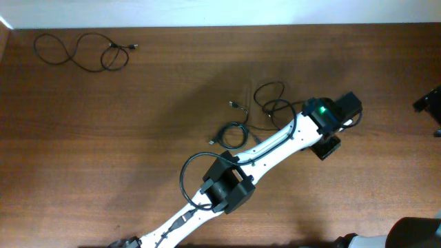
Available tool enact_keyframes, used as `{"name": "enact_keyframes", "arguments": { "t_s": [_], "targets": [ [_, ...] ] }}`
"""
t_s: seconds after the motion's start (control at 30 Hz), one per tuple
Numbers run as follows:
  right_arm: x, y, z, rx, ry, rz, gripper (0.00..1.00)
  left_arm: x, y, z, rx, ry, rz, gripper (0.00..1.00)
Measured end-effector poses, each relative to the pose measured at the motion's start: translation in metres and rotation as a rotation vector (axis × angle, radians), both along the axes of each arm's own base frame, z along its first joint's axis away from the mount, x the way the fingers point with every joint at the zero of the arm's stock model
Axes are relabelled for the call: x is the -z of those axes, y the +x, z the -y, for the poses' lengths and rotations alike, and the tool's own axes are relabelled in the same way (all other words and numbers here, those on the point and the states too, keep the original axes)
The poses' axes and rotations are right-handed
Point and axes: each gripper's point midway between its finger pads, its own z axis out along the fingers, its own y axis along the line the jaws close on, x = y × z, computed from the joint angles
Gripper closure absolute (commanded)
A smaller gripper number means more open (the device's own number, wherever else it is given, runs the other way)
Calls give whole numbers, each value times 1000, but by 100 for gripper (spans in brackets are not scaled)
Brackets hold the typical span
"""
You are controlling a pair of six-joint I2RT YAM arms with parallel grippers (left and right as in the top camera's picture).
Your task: Untangle cables
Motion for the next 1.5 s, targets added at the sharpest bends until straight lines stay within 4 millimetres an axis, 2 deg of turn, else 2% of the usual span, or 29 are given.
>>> {"name": "enact_keyframes", "arguments": {
  "t_s": [0.23,0.37,0.47,0.5,0.53,0.6,0.67,0.7,0.73,0.97,1.1,1.13,1.2,1.33,1.43,1.5],
  "targets": [
    [0,0,0,0,0,0,2,21,9,-3,-28,40,29,38],
    [0,0,0,0,0,0,2,33,11,-3,-33,52,33,56],
    [0,0,0,0,0,0,2,33,11,-4,-38,54,34,59],
    [0,0,0,0,0,0,2,33,11,-4,-38,55,34,64],
    [0,0,0,0,0,0,2,33,11,-5,-38,58,32,75],
    [0,0,0,0,0,0,2,34,10,-6,-42,63,27,78],
    [0,0,0,0,0,0,2,34,9,-7,-41,68,23,90],
    [0,0,0,0,0,0,2,34,8,-8,-38,71,22,92],
    [0,0,0,0,0,-1,2,34,8,-8,-41,71,19,100],
    [0,0,0,1,0,0,2,33,7,-8,-36,71,17,100],
    [0,0,0,0,0,0,2,26,6,-14,-39,83,-7,100],
    [0,0,0,0,0,0,1,20,7,-13,-41,69,-10,100],
    [0,0,0,0,0,0,2,-9,12,-5,-43,-17,-11,100],
    [0,0,0,0,0,-1,2,-97,26,10,-28,-286,-5,100],
    [0,0,0,0,0,0,2,-153,41,-7,-40,-419,-16,100],
    [0,0,0,0,0,0,2,-189,53,-24,-54,-499,-14,100]
  ]
}}
